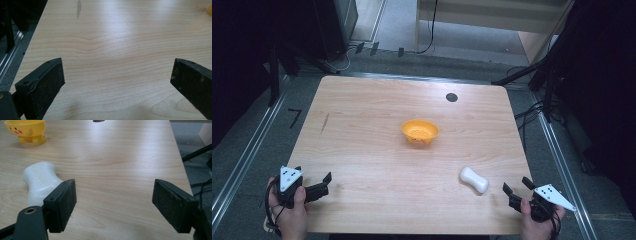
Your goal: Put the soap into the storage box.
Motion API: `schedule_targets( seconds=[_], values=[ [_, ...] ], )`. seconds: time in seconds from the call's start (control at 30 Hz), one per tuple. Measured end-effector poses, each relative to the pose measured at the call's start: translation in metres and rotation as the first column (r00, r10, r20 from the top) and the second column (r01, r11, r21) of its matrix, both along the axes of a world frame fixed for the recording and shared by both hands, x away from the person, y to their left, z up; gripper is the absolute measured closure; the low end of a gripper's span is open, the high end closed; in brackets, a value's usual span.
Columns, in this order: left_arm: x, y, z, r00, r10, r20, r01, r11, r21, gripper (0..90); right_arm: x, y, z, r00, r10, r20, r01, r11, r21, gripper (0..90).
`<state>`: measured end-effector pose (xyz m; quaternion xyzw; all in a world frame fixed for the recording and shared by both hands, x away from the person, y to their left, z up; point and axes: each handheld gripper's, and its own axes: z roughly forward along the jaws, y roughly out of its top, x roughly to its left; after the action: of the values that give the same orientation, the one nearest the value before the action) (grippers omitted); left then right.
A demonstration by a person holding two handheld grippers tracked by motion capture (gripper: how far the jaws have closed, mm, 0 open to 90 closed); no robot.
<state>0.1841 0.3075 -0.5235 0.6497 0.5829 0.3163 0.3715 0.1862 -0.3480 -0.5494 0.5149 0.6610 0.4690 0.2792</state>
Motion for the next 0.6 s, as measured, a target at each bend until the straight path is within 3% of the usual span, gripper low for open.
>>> schedule_targets(
  seconds=[0.2, 0.27, 0.37, 0.6],
  values=[
    [0.000, 0.000, 0.000, 1.0000, 0.000, 0.001, 0.000, 1.0000, 0.004, 0.0, -0.001, 0.003, 0.000, 0.9996, 0.027, 0.006, -0.026, 0.999, -0.042, 25.6],
    [0.000, 0.000, 0.000, 1.0000, 0.002, 0.002, -0.002, 1.0000, 0.002, 0.0, 0.001, 0.005, 0.000, 0.9991, 0.036, -0.023, -0.037, 0.998, -0.047, 22.6],
    [0.000, 0.000, 0.000, 1.0000, 0.003, 0.003, -0.003, 1.0000, 0.000, 0.0, 0.002, 0.009, 0.000, 0.9980, 0.056, -0.029, -0.058, 0.995, -0.081, 24.5],
    [-0.001, 0.000, 0.000, 1.0000, 0.005, 0.006, -0.005, 1.0000, -0.002, 0.0, 0.001, 0.011, 0.000, 0.9949, 0.095, -0.031, -0.097, 0.993, -0.064, 25.0]
  ],
)
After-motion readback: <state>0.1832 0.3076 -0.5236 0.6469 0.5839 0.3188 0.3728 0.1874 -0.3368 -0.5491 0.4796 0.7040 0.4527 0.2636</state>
